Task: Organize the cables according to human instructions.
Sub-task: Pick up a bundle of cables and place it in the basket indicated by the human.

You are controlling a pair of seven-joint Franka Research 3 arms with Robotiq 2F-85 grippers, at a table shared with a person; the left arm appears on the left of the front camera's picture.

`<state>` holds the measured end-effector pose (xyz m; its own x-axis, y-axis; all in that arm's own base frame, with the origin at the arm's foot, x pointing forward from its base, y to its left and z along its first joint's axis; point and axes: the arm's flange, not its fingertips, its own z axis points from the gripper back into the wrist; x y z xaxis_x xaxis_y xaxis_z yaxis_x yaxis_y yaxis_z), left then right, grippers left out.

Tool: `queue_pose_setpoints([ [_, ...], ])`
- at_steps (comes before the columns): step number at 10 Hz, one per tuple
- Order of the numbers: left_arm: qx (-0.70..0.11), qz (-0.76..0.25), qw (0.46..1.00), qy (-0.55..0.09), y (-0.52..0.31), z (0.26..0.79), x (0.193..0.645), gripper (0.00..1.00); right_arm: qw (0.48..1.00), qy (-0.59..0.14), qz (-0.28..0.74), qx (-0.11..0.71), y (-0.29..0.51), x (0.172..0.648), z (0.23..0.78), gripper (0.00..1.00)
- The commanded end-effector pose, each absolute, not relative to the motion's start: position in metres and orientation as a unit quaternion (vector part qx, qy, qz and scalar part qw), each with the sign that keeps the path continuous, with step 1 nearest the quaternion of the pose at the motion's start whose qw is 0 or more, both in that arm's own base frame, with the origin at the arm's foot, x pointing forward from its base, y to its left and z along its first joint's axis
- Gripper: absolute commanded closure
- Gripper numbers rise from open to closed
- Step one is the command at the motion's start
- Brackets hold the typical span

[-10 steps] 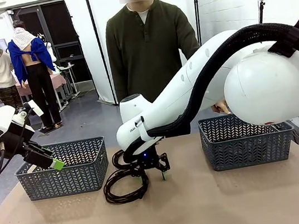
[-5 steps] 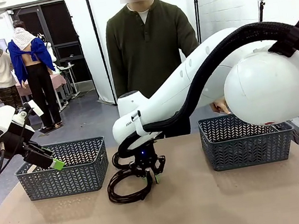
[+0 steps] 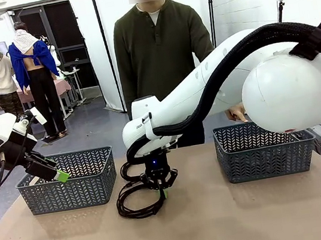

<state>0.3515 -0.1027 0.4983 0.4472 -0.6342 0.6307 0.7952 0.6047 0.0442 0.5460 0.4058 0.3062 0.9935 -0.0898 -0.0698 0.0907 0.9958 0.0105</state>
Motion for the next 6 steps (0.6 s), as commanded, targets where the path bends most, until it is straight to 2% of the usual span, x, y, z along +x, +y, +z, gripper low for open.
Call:
queue_pose_setpoints([
  [1,-0.138,-0.428,0.838,-0.310,-0.101,0.497,0.353,0.00,0.997,0.050,-0.051,0.009,0.400,0.546,0.307,1.00],
  [3,-0.138,-0.428,0.838,-0.310,-0.101,0.497,0.353,0.00,0.998,0.015,-0.055,0.008,0.392,0.547,0.332,1.00],
  [6,-0.138,-0.428,0.838,-0.310,-0.101,0.497,0.353,0.00,1.000,0.022,0.000,0.011,0.374,0.544,0.390,1.00],
])
